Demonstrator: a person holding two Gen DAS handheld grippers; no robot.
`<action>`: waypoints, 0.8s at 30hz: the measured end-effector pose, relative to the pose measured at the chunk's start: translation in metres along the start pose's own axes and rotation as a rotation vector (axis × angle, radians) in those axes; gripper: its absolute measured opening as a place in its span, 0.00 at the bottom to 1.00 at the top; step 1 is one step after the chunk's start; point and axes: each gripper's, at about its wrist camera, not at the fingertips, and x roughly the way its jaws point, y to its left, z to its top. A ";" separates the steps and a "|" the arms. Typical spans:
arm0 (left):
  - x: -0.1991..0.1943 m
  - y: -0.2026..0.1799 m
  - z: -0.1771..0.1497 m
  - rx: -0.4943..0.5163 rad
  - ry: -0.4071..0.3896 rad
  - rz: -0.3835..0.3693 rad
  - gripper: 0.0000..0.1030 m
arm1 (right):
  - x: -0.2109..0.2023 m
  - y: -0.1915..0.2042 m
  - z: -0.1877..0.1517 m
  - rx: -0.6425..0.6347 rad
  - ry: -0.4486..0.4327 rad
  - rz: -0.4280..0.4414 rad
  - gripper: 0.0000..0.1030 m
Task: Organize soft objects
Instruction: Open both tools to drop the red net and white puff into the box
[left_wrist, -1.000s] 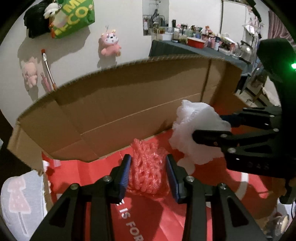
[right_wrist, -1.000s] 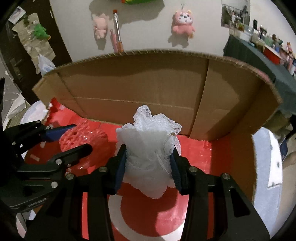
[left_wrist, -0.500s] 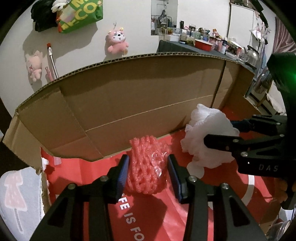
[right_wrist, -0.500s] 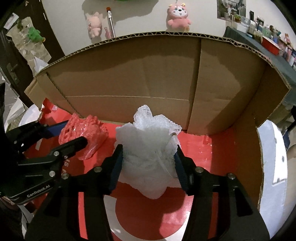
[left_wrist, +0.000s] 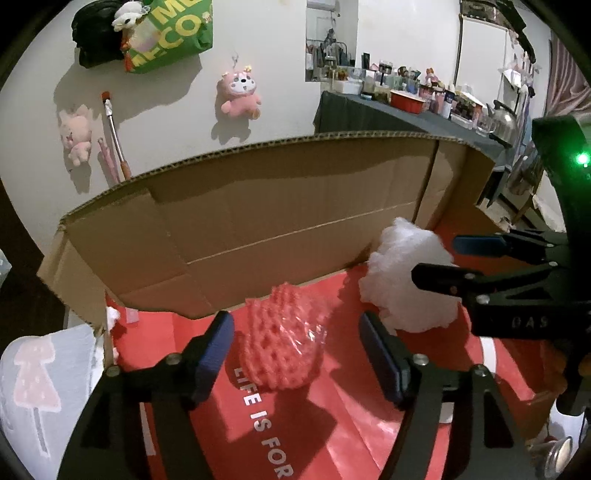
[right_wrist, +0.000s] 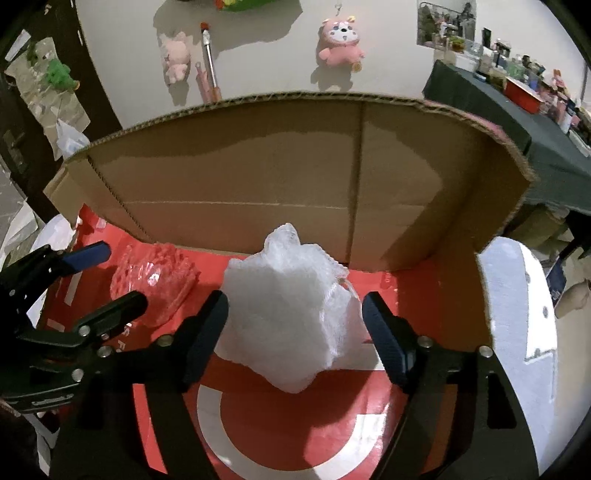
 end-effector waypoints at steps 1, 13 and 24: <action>-0.002 0.000 0.000 -0.001 -0.005 0.001 0.78 | -0.003 -0.001 -0.002 0.003 -0.002 0.000 0.73; -0.074 -0.002 0.005 -0.040 -0.149 0.028 0.98 | -0.075 0.002 -0.009 0.017 -0.119 -0.029 0.83; -0.174 -0.030 -0.021 -0.042 -0.317 0.022 1.00 | -0.187 0.027 -0.044 -0.029 -0.309 -0.043 0.95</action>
